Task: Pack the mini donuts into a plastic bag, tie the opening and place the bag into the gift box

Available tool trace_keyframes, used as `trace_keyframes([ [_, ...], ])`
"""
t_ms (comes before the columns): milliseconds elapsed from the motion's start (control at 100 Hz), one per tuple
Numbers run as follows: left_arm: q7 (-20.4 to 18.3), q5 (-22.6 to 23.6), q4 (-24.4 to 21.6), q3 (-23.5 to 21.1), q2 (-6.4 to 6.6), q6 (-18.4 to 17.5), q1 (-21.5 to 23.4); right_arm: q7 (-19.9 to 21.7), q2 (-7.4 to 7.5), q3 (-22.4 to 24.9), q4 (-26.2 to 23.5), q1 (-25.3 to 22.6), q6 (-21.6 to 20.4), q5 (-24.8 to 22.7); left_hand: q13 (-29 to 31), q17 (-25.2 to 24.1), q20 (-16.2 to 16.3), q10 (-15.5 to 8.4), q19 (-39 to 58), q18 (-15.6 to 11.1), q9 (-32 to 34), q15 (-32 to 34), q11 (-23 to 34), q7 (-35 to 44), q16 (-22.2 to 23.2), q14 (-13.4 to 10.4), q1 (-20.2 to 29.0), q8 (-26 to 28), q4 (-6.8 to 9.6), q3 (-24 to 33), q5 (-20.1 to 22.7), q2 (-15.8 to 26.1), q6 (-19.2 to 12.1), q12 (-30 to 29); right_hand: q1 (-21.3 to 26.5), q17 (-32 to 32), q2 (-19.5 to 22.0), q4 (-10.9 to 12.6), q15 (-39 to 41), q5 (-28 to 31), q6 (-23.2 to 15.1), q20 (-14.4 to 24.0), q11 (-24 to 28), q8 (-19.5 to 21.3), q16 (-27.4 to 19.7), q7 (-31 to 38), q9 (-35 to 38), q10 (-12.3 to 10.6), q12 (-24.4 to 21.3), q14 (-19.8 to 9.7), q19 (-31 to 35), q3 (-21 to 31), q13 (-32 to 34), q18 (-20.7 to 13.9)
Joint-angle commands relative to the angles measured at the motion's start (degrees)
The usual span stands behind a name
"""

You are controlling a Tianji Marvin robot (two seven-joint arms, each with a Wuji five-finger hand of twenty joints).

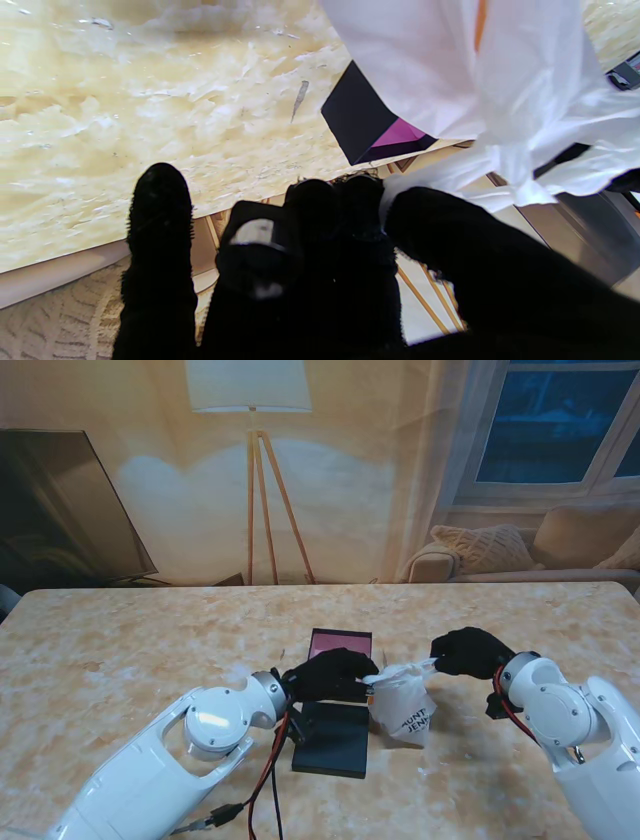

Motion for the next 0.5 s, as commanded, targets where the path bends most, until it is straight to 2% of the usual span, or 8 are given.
trace_keyframes([
  [0, -1.2, 0.4, -0.5, -0.2, 0.36, -0.6, 0.5, 0.7, -0.07, -0.4, 1.3, 0.1, 0.6, -0.7, -0.1, -0.1, -1.5, -0.5, 0.0, -1.7, 0.9, -1.1, -0.7, 1.3, -1.1, -0.7, -0.7, -0.2, 0.32, 1.5, 2.8, -0.5, -0.2, -0.6, 4.9, 0.3, 7.1, 9.0, 2.9, 5.3, -13.0, 0.7, 2.0, 0.7, 1.8, 6.5, 2.6, -1.1, 1.0, -2.6, 1.5, 10.5, 1.7, -0.3],
  [490, -3.3, 1.8, 0.0, 0.0, 1.24, -2.6, 0.6, 1.1, 0.19, -1.5, 4.4, 2.1, 0.8, -2.7, 0.0, 0.1, -2.4, -0.5, -0.3, -1.6, 1.2, -1.7, -1.1, 0.1, -1.6, -0.9, -0.5, -1.5, 0.19, 1.6, 4.1, -0.8, -0.4, -1.0, 4.0, 0.4, 7.4, 10.3, 3.6, 5.9, -13.3, 0.7, 2.7, 0.8, 1.7, 6.9, 3.1, -1.1, 1.2, -2.8, 1.6, 11.2, 2.2, -0.4],
])
